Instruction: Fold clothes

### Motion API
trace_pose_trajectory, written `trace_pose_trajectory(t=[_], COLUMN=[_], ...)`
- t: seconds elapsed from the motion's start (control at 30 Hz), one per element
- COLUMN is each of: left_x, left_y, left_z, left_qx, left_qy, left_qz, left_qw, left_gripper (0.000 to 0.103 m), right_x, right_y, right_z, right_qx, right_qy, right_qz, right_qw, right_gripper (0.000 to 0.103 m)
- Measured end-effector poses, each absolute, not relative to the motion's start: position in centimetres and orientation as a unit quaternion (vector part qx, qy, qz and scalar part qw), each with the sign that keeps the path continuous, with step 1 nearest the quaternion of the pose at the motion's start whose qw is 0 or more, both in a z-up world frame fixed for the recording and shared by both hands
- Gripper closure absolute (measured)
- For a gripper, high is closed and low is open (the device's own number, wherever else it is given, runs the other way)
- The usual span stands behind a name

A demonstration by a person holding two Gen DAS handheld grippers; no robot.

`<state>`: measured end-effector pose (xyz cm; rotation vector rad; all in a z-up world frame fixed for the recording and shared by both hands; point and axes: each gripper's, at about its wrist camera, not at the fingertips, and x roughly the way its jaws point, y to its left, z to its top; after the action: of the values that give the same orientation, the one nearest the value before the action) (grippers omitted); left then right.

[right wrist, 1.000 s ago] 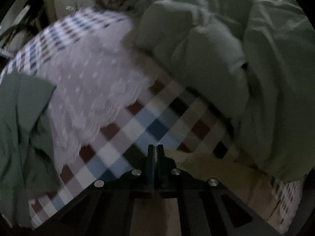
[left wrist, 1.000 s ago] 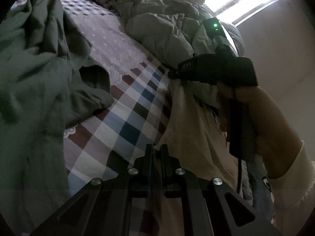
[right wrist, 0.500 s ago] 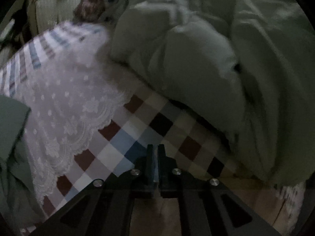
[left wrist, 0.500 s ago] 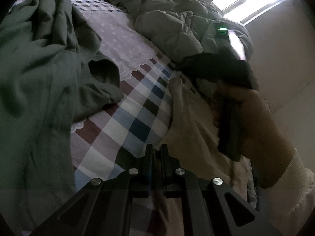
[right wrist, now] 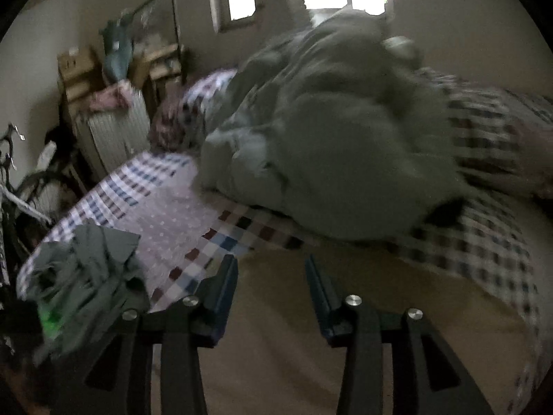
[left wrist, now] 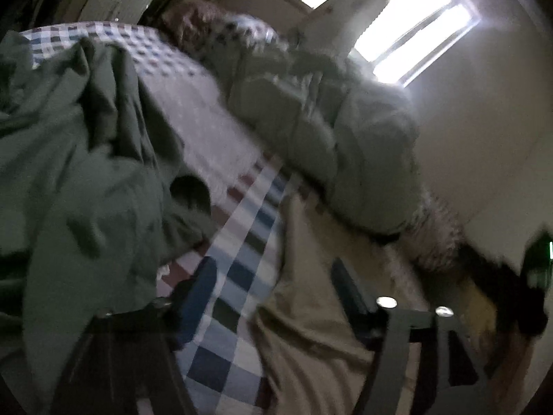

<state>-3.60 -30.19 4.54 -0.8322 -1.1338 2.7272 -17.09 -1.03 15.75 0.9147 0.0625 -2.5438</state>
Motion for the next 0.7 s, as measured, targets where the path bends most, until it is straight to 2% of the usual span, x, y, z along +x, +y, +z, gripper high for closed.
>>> trace_pose_trajectory(t=[0.17, 0.27, 0.4, 0.53, 0.7], left_x=[-0.8, 0.8, 2.6, 6.0, 10.8], left_y=[-28.8, -28.1, -26.7, -25.3, -23.5], left_z=[7.1, 8.5, 9.5, 9.3, 8.8], left_qx=[-0.229, -0.211, -0.212, -0.227, -0.234], left_qy=[-0.299, -0.286, -0.261, -0.247, -0.237], left_qz=[0.924, 0.932, 0.936, 0.937, 0.938], left_qw=[0.058, 0.075, 0.101, 0.101, 0.090], left_gripper=[0.021, 0.019, 0.019, 0.019, 0.019], right_x=[-6.8, -0.1, 9.4, 17.4, 22.5], right_y=[7.6, 12.0, 16.6, 18.7, 20.5], right_z=[18.6, 19.4, 19.8, 19.2, 16.4], right_qx=[0.277, 0.248, 0.199, 0.155, 0.152], right_qy=[-0.036, -0.056, -0.061, -0.031, -0.042], right_qz=[-0.943, -0.953, -0.969, -0.982, -0.984], right_qw=[0.183, 0.167, 0.135, 0.099, 0.087], right_gripper=[0.053, 0.048, 0.039, 0.024, 0.020])
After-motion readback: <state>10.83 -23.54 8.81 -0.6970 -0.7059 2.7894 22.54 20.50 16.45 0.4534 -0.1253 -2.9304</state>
